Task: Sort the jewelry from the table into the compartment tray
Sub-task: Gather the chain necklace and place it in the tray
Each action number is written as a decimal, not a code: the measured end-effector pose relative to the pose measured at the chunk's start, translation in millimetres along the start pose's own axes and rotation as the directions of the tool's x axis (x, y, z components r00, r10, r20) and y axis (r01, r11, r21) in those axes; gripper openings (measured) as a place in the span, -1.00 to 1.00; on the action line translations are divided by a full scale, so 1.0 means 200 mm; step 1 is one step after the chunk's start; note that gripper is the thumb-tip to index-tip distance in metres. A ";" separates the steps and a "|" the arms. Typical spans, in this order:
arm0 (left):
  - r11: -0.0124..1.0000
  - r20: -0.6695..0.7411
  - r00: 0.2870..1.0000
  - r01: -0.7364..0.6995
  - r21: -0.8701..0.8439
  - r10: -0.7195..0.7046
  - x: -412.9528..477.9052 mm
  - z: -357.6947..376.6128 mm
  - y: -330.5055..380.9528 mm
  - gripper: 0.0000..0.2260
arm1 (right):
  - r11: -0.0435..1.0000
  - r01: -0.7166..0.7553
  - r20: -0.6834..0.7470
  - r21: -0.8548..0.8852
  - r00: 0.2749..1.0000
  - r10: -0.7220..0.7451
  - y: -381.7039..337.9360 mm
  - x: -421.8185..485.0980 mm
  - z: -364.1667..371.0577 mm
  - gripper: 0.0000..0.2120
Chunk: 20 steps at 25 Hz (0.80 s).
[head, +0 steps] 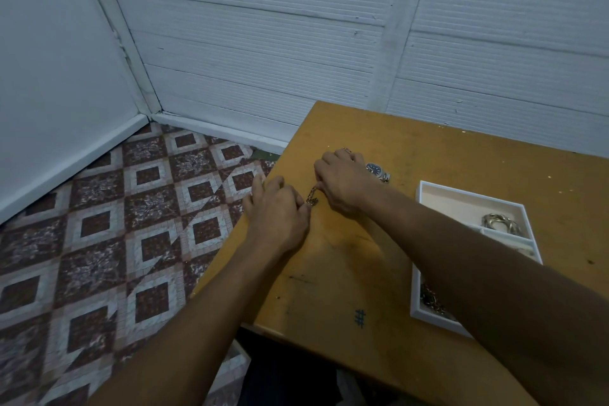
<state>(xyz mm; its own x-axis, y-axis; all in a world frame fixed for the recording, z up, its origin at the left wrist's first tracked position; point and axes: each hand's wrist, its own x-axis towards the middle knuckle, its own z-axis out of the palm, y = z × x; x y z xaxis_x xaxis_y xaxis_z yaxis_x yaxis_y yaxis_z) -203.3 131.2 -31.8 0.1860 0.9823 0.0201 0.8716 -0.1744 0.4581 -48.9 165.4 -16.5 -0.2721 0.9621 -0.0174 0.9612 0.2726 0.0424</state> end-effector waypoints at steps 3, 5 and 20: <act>0.999 -0.006 1.000 -0.020 -0.043 0.020 -0.03 -0.02 -0.03 -0.86 | 0.998 0.057 -0.028 0.020 0.998 -0.057 0.00 -0.03 -0.01 -0.82; 0.993 -0.069 0.996 -0.057 -0.106 0.050 -0.05 -0.03 -0.05 -0.86 | 0.989 0.097 -0.094 0.116 0.992 -0.086 -0.02 -0.05 -0.04 -0.90; -0.186 0.283 0.950 0.304 -0.934 0.128 -0.22 -0.22 -0.01 -0.79 | 0.691 0.224 -0.290 0.687 0.957 -0.021 -0.10 -0.31 -0.52 -0.88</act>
<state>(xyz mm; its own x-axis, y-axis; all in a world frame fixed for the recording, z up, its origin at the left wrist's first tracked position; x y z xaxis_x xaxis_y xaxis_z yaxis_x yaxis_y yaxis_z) -233.2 90.5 6.4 0.4168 0.8921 -0.1742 -0.5293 0.3940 0.7514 -56.5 101.0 87.9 -0.2939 0.9161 0.2726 0.6350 0.4003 -0.6607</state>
